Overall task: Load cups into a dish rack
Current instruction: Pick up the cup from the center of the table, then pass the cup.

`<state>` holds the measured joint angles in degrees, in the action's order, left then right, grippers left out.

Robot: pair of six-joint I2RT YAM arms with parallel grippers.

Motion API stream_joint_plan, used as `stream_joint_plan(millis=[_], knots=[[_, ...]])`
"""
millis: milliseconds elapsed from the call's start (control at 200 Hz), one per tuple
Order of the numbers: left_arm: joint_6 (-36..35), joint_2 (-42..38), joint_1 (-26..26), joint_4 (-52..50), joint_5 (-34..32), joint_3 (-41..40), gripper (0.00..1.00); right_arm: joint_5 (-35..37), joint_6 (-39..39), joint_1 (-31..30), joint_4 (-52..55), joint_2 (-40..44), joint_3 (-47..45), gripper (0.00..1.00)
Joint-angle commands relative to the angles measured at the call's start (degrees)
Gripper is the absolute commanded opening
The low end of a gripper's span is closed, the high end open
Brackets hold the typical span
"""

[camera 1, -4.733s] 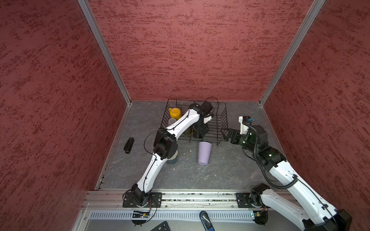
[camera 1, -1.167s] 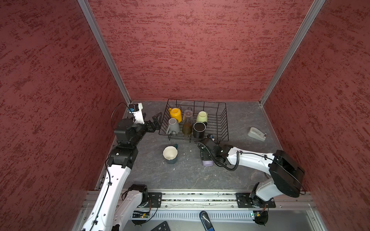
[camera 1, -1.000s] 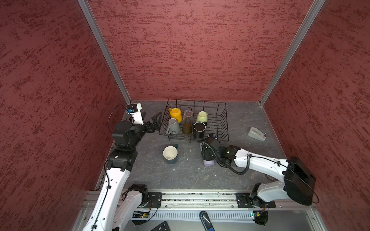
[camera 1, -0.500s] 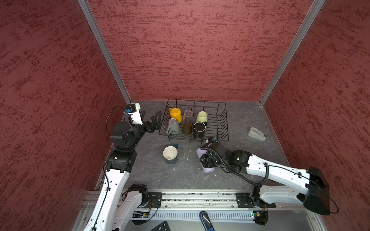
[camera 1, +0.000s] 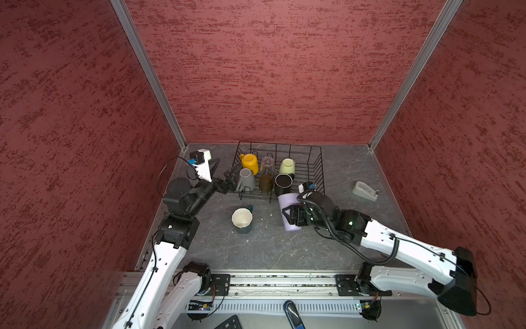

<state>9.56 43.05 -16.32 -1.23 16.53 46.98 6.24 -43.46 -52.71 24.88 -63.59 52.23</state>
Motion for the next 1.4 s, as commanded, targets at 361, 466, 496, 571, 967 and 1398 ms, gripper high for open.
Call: stream_joint_plan(millis=[361,466,496,571,967,1398], knots=[[-34.46,6.11,-31.94,28.06,-19.23,-17.29,0.96,-7.92,-6.35,15.47,-18.58,4.1,-2.75,0.46],[-39.92,10.23,-36.43,35.41,-21.81,-18.36,0.97,-8.51,-7.02,16.13,-19.4,3.91,-2.87,0.46],[-41.0,11.2,-37.15,36.1,-21.48,-18.34,0.97,-8.6,-7.26,16.3,-19.75,4.0,-2.98,0.46],[-42.92,13.82,-38.5,38.98,-21.88,-18.24,0.97,-8.8,-7.53,16.44,-19.9,4.05,-2.86,0.46],[-46.42,26.41,-42.02,52.58,-24.05,-16.51,0.97,-8.18,-9.88,16.5,-21.37,5.57,-3.62,0.44],[-47.84,39.23,-43.85,71.18,-31.12,-14.03,0.96,-8.88,-14.78,16.43,-25.53,6.68,-6.88,0.42]])
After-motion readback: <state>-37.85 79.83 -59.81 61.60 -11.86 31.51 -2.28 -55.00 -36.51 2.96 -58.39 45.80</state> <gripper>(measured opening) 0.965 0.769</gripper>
